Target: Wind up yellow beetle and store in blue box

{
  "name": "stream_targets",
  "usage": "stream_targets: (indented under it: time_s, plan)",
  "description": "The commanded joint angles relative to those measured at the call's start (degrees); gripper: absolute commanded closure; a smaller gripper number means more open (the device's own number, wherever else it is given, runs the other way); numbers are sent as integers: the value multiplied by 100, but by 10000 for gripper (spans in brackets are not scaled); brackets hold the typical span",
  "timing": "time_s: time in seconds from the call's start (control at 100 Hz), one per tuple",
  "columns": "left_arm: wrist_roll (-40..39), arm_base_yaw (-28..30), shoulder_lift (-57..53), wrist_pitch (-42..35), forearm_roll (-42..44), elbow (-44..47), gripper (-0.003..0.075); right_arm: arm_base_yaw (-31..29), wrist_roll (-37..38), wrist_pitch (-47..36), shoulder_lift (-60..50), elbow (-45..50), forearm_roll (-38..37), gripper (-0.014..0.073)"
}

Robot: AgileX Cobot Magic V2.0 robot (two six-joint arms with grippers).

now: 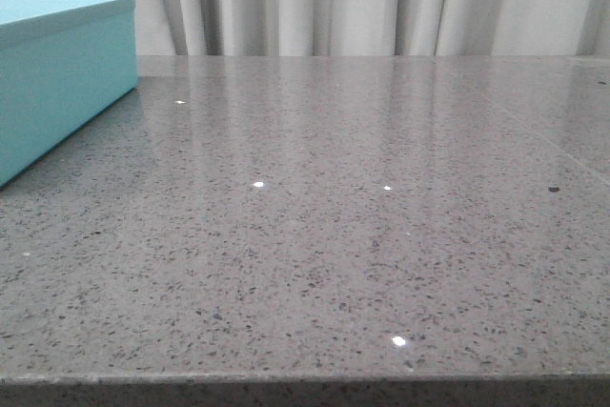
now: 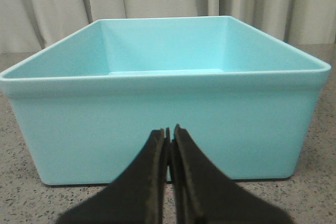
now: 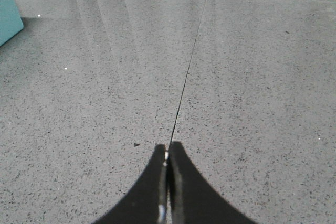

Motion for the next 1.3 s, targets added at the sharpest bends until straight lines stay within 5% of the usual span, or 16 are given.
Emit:
stream_targets:
  time_s: [0.0, 0.83, 1.29]
  plan:
    - [-43, -21, -185, -401, -15, 120, 739, -12, -45, -451, 71, -149, -126, 662]
    - [-43, -21, -185, -401, -15, 120, 739, -134, -45, -596, 6, -117, -241, 662]
    - [-43, -21, -185, -401, -15, 120, 739, -1658, -342, -4538, -952, 1888, 337, 662]
